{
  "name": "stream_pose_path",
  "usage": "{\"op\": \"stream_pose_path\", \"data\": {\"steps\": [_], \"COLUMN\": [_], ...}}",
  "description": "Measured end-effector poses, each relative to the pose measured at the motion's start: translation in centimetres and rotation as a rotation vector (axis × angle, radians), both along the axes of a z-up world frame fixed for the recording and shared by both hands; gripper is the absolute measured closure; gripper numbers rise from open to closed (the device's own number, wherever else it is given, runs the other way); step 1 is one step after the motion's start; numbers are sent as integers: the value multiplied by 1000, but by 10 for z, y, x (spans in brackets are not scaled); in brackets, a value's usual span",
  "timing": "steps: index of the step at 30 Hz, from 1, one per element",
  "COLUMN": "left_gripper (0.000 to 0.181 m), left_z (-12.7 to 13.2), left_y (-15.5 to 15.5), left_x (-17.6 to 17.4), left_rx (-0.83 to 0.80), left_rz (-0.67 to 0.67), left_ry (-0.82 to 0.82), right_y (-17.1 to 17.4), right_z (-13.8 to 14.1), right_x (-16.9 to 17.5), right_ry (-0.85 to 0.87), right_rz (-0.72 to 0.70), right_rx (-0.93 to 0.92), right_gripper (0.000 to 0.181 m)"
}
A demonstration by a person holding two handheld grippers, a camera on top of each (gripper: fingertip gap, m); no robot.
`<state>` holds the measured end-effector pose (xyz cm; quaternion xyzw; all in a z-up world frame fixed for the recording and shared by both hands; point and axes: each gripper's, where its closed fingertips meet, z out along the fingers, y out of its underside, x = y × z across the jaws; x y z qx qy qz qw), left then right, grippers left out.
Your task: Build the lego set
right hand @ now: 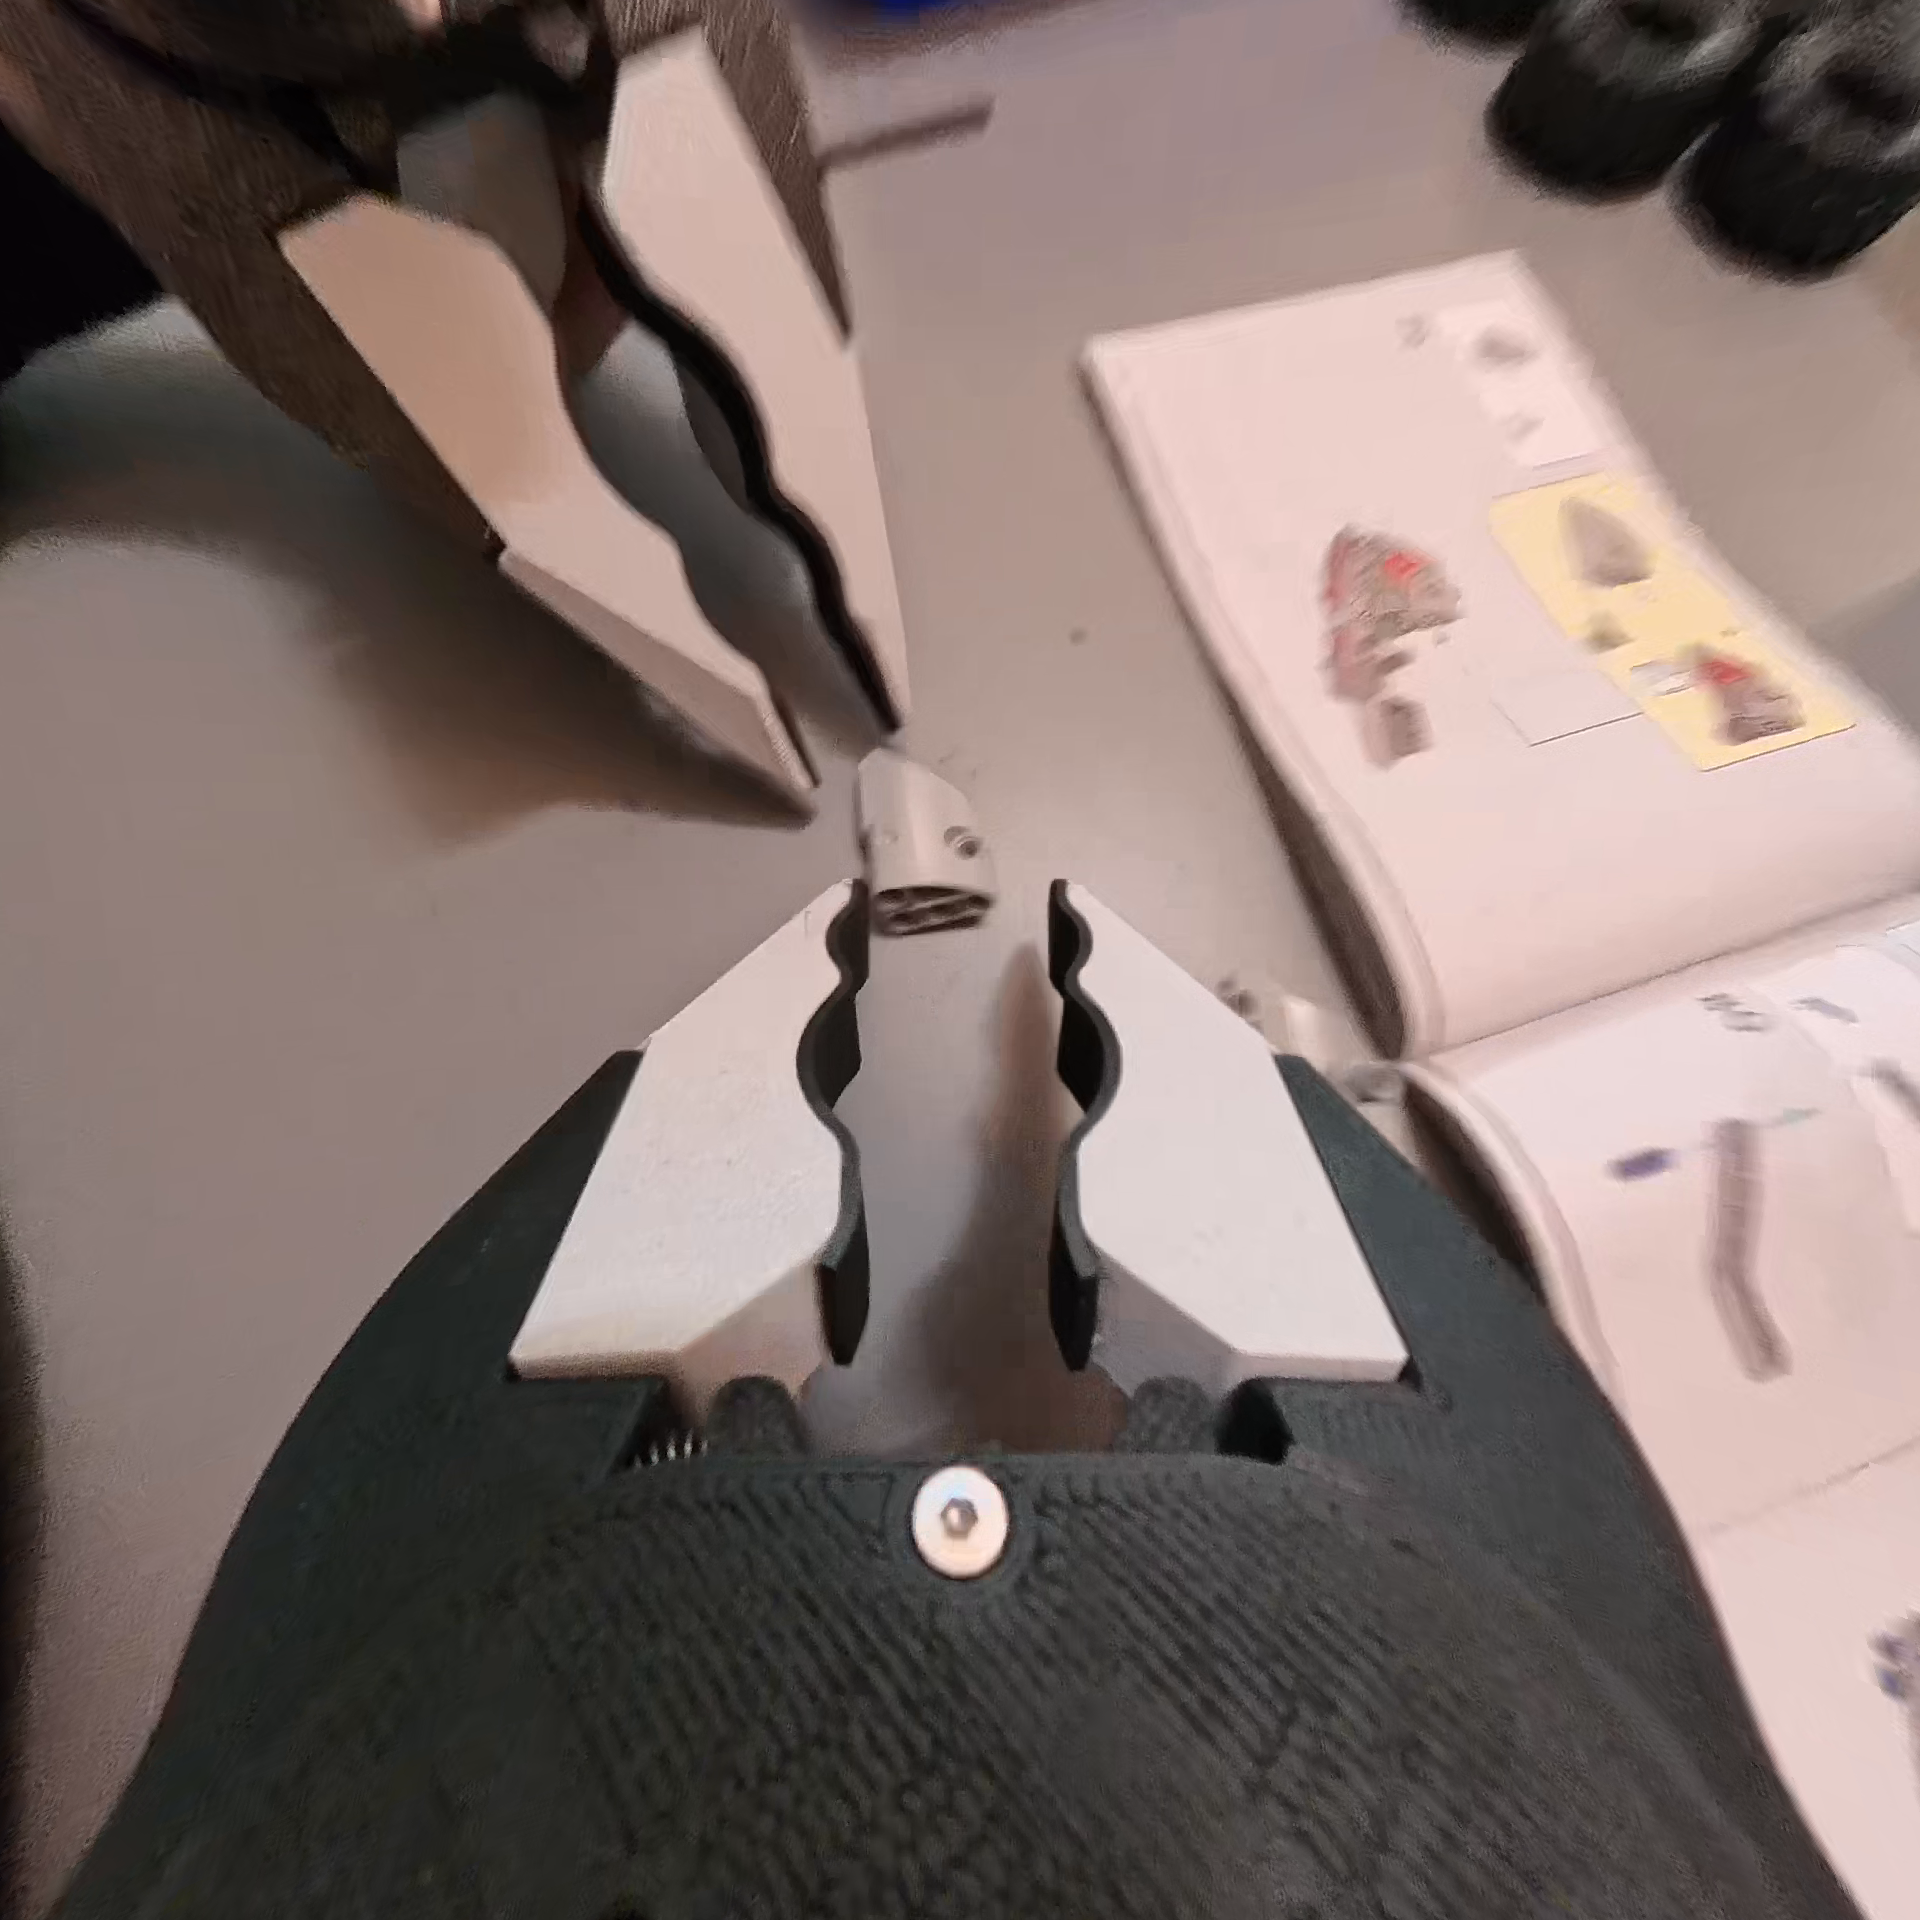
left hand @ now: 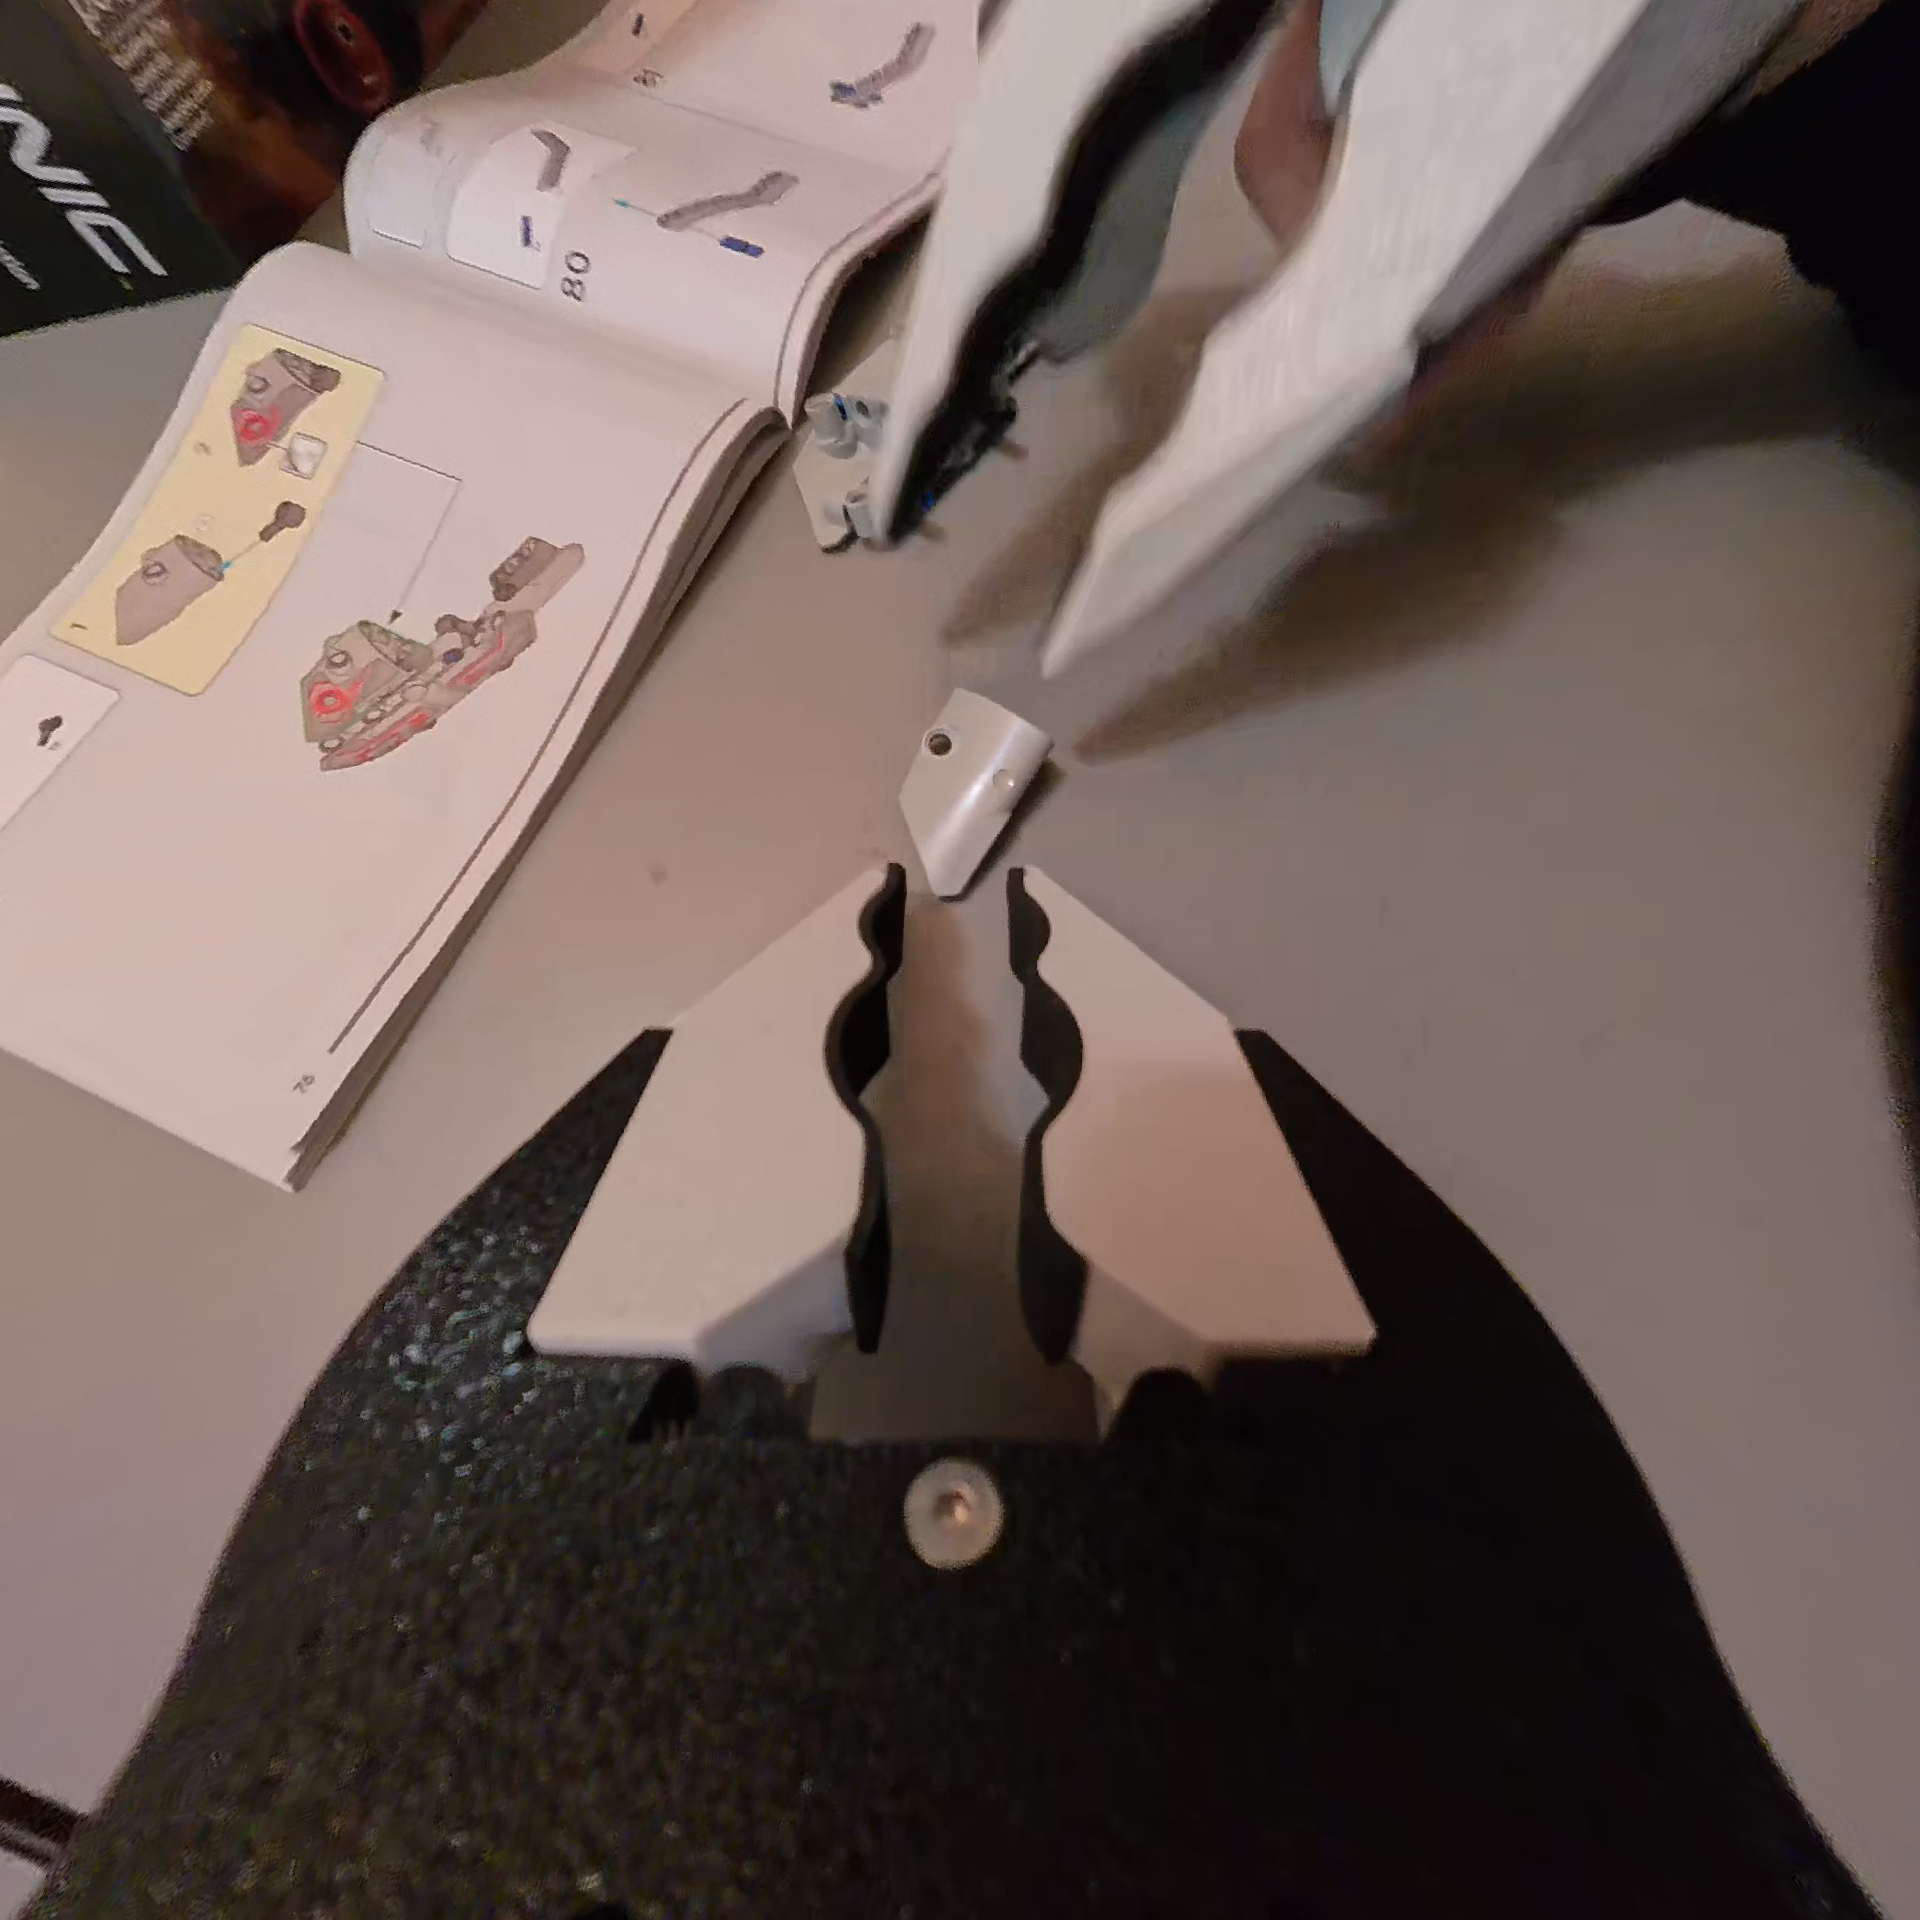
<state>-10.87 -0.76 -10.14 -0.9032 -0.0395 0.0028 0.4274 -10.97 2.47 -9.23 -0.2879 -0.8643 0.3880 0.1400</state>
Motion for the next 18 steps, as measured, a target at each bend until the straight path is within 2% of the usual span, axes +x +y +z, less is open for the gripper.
{"op": "stream_pose_path", "data": {"steps": [1, 3, 5, 7, 10, 13, 18], "left_gripper": [165, 165, 164, 164, 164, 164, 164], "left_z": [3, 8, 15, 22, 32, 37, 33], "left_y": [-1, -3, -2, 2, 11, 18, 20], "left_x": [-2, -7, -14, -20, -24, -22, -16], "left_rx": [15, 31, 30, 31, 51, 71, 52], "left_rz": [14, 34, 34, 19, 10, -3, -19], "left_ry": [-3, 17, 62, 92, 112, 122, 133], "right_y": [6, 38, 89, 141, 185, 213, 227], "right_z": [16, 58, 100, 123, 128, 122, 114], "right_x": [-8, -34, -63, -89, -115, -135, -155], "right_ry": [58, 180, 261, 269, 135, 98, -5], "right_rz": [-37, -199, -431, -624, -744, -827, -862], "right_rx": [-43, -147, -287, -452, -701, -828, -1057], "right_gripper": [146, 142, 138, 132, 121, 135, 142]}}
